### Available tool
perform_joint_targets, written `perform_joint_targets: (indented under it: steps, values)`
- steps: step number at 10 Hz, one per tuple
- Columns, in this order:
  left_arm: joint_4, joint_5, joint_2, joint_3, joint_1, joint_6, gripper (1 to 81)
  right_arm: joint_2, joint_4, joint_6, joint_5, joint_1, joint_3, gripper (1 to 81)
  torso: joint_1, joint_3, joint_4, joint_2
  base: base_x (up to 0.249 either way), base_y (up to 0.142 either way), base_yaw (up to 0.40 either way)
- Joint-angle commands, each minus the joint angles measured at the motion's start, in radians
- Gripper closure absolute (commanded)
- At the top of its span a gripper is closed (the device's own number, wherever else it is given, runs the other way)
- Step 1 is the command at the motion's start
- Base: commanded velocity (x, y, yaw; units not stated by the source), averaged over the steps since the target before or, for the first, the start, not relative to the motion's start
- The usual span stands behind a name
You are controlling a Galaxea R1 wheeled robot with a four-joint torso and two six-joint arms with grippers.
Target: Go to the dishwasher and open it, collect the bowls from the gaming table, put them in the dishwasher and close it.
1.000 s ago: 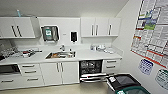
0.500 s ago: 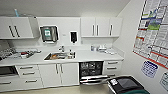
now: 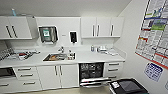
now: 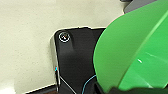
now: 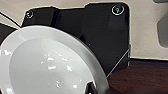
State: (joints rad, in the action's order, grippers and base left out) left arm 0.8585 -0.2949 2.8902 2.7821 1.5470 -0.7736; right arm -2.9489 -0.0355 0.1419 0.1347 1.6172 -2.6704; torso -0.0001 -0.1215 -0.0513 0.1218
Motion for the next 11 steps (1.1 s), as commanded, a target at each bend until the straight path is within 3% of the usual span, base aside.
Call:
perform_joint_targets:
  steps: [1,11]
  values:
    - [0.005,0.019,-0.015,0.007,-0.046,0.005,81.1,0.008,-0.010,0.002,-0.047,-0.038,0.003,81.1,0.000,0.000,0.000,0.000,0.120,0.000,0.000]
    - [0.005,0.016,-0.015,0.007,-0.046,0.005,81.1,0.006,-0.012,0.002,-0.047,-0.039,0.001,81.1,0.000,0.000,0.000,0.000,0.113,0.000,0.000]
